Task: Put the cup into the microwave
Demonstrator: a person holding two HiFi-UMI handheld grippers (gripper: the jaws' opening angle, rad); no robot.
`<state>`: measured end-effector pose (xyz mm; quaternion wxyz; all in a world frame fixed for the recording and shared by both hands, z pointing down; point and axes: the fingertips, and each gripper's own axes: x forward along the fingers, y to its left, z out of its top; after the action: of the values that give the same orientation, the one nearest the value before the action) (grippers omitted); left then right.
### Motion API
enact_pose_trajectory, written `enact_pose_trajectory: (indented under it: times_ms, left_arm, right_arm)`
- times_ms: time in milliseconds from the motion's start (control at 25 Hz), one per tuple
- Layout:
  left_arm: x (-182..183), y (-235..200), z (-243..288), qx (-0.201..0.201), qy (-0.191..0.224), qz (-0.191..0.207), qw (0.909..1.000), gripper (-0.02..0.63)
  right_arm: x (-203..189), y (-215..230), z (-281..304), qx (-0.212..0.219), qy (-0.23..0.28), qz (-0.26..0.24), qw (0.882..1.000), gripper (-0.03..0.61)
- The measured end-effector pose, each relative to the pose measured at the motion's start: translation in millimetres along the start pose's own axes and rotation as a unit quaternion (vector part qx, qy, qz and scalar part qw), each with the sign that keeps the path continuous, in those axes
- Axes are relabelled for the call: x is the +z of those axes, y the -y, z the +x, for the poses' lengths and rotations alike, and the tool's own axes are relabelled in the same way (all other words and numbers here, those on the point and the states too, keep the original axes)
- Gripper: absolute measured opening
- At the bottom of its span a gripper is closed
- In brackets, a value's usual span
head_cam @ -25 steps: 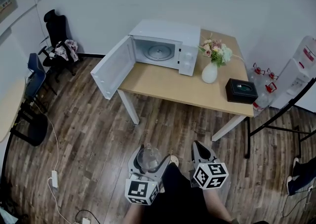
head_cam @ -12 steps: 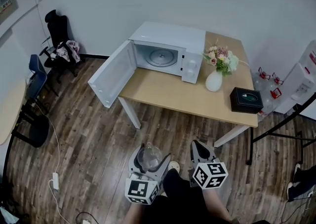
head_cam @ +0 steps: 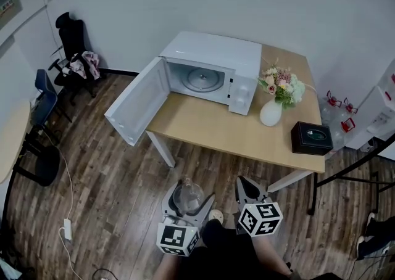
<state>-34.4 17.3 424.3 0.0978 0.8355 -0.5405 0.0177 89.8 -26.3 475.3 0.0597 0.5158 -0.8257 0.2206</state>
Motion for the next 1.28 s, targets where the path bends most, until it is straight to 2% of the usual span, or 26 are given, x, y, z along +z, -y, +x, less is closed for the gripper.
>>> enact_pose_trajectory:
  times_ms: [640,960,1280]
  left_arm:
    - [12.9,-38.6,77.1,0.037,0.007,-0.002,0.9993,0.414]
    - [11.0,-43.5,105.1,0.049,0.01,-0.001,0.9987,0.414]
    - [9.6,-46.1,111.2,0.066,0.012,-0.01,0.9977,0.414]
  right_arm:
    - [34.7,28.6,82.2,0.035,-0.01,-0.002,0.999,-0.008]
    - [43.1,49.6,105.4,0.045,-0.007,0.003,0.999,-0.008]
    - [43.7,54.2,110.1,0.055,-0.011,0.004,0.998,-0.008]
